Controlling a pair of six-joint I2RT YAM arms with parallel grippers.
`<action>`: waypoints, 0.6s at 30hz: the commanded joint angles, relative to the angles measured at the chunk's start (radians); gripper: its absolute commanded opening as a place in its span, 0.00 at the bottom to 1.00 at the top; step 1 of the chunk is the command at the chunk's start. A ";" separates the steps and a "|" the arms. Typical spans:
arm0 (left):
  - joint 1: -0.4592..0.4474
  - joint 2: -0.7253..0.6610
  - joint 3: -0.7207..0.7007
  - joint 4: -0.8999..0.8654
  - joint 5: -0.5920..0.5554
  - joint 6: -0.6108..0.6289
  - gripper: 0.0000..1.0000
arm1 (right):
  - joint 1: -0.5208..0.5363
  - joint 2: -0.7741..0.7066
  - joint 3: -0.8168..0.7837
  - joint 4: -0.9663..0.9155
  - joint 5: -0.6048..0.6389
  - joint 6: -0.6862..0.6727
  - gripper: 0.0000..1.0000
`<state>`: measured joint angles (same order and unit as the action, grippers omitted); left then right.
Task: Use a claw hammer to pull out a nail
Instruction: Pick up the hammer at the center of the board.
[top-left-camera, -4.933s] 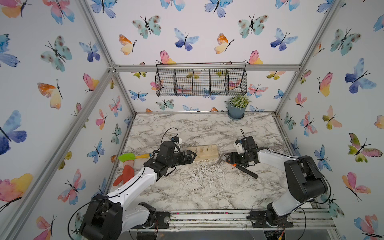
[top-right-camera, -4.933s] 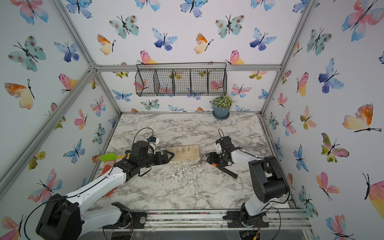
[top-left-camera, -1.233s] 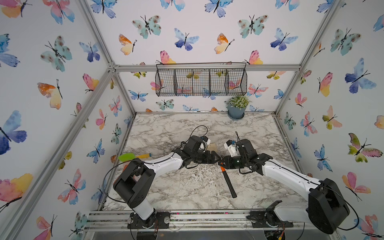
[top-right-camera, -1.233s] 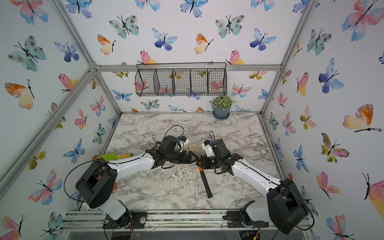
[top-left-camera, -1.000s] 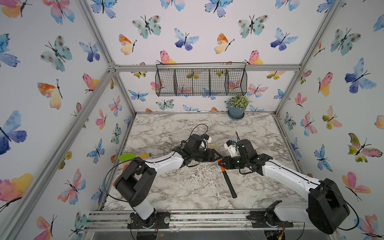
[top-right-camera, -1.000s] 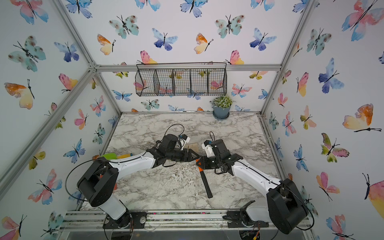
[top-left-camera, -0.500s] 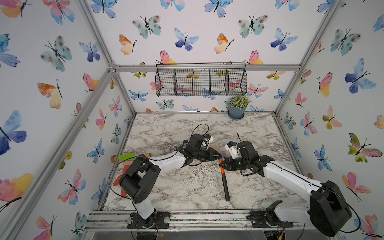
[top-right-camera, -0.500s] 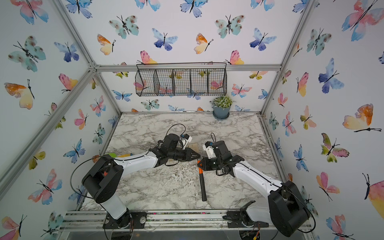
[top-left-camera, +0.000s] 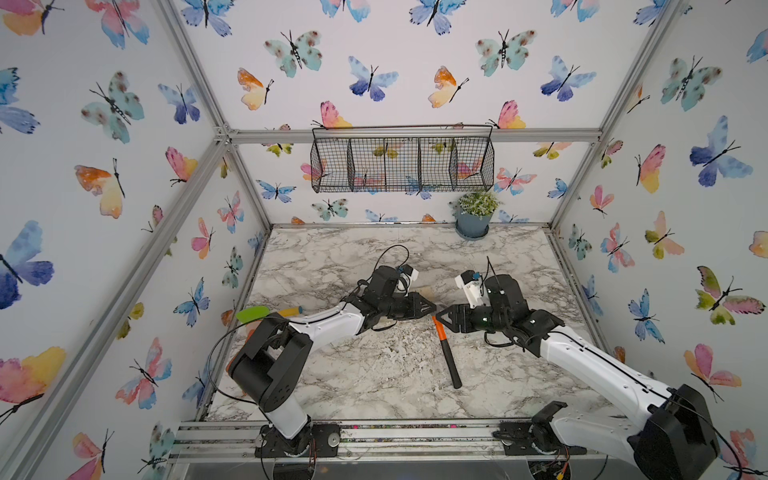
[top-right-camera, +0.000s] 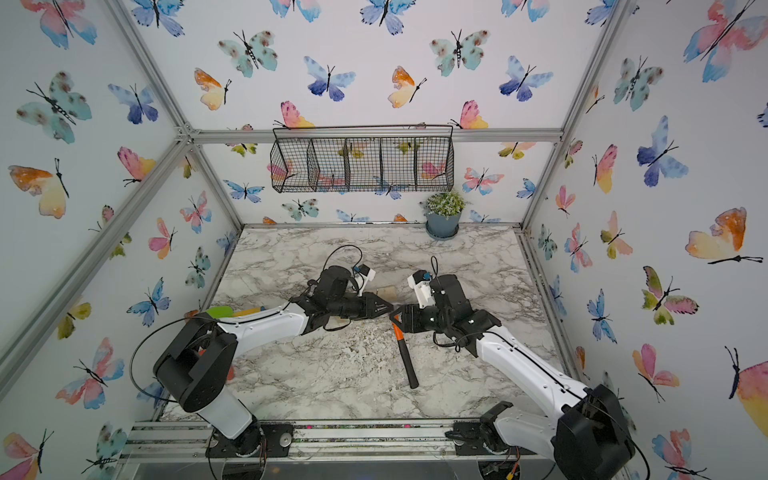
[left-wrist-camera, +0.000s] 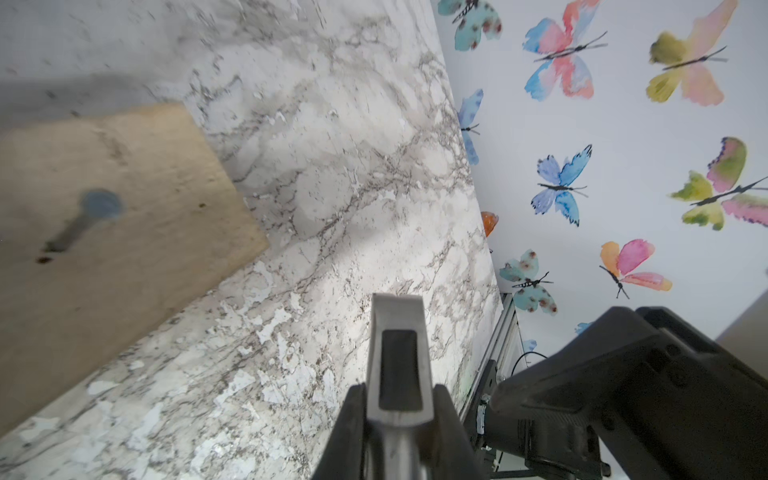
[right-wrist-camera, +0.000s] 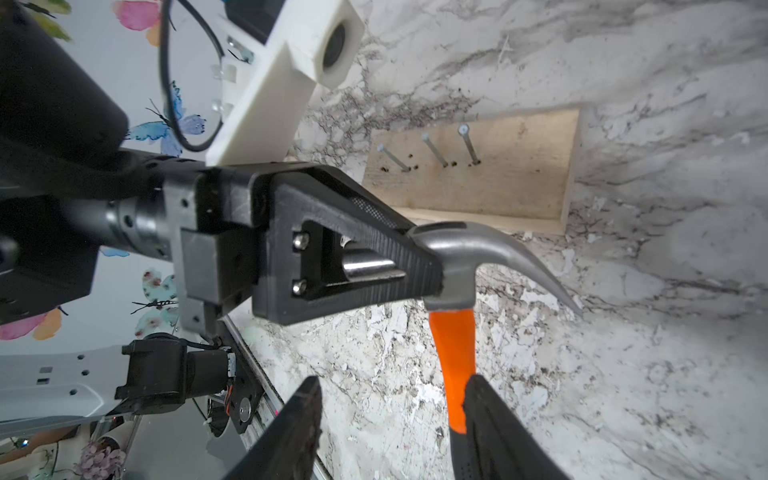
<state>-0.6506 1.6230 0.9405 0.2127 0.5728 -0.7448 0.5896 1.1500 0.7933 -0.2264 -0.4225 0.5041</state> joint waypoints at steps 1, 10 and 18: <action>0.058 -0.121 -0.016 0.151 0.042 -0.033 0.00 | -0.002 -0.026 0.008 0.023 0.008 0.017 0.63; 0.158 -0.288 -0.134 0.279 0.034 -0.100 0.00 | -0.003 -0.029 -0.059 0.162 -0.115 0.061 0.61; 0.208 -0.383 -0.215 0.432 0.022 -0.199 0.00 | -0.004 0.011 -0.072 0.291 -0.280 0.084 0.64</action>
<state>-0.4511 1.2922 0.7166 0.4637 0.5797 -0.8845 0.5896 1.1404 0.7277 -0.0250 -0.6106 0.5686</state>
